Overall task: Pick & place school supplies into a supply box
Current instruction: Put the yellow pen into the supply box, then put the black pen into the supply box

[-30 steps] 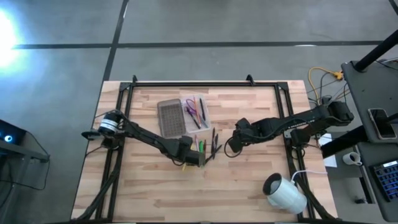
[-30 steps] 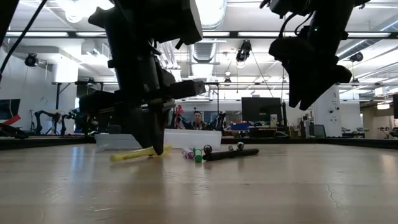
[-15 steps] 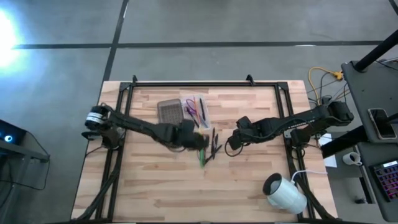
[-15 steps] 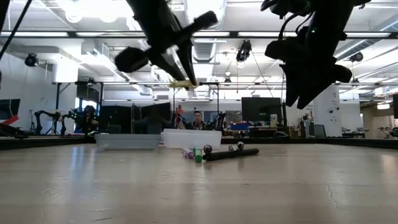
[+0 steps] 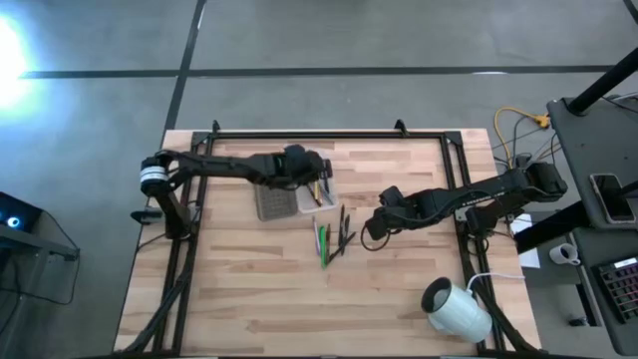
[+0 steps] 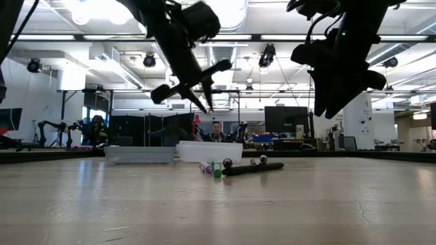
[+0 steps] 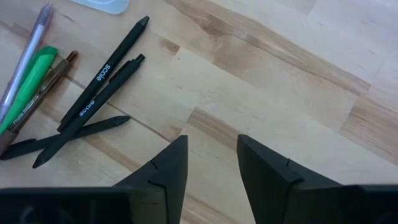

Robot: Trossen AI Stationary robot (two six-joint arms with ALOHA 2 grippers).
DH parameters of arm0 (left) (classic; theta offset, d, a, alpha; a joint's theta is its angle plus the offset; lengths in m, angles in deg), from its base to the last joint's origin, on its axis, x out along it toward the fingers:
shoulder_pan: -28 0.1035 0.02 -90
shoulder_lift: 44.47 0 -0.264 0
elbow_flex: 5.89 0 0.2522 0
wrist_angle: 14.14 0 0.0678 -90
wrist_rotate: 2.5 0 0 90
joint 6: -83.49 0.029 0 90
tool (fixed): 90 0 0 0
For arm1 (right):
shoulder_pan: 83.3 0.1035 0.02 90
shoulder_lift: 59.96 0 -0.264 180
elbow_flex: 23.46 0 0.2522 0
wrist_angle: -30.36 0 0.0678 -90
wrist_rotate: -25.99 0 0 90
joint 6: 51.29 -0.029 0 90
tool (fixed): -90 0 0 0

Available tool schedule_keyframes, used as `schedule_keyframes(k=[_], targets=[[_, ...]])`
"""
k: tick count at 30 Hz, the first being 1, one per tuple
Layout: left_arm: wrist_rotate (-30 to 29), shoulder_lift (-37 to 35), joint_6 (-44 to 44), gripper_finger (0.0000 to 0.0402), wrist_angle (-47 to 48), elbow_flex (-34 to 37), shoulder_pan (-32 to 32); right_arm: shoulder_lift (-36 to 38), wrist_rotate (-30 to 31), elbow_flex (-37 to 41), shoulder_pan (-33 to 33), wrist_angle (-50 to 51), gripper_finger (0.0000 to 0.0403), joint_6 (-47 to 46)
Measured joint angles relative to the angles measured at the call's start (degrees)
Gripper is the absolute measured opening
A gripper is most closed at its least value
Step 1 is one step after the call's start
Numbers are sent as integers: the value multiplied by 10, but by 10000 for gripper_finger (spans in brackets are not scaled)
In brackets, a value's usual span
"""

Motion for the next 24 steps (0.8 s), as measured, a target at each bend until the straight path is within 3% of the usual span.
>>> schedule_keyframes(k=[15,24], targets=[[8,0,-23,35,0,73,29,0,2,0,0,-1,124,4],[-21,0,24,104,-28,66,30,0,1,0,0,-2,124,4]])
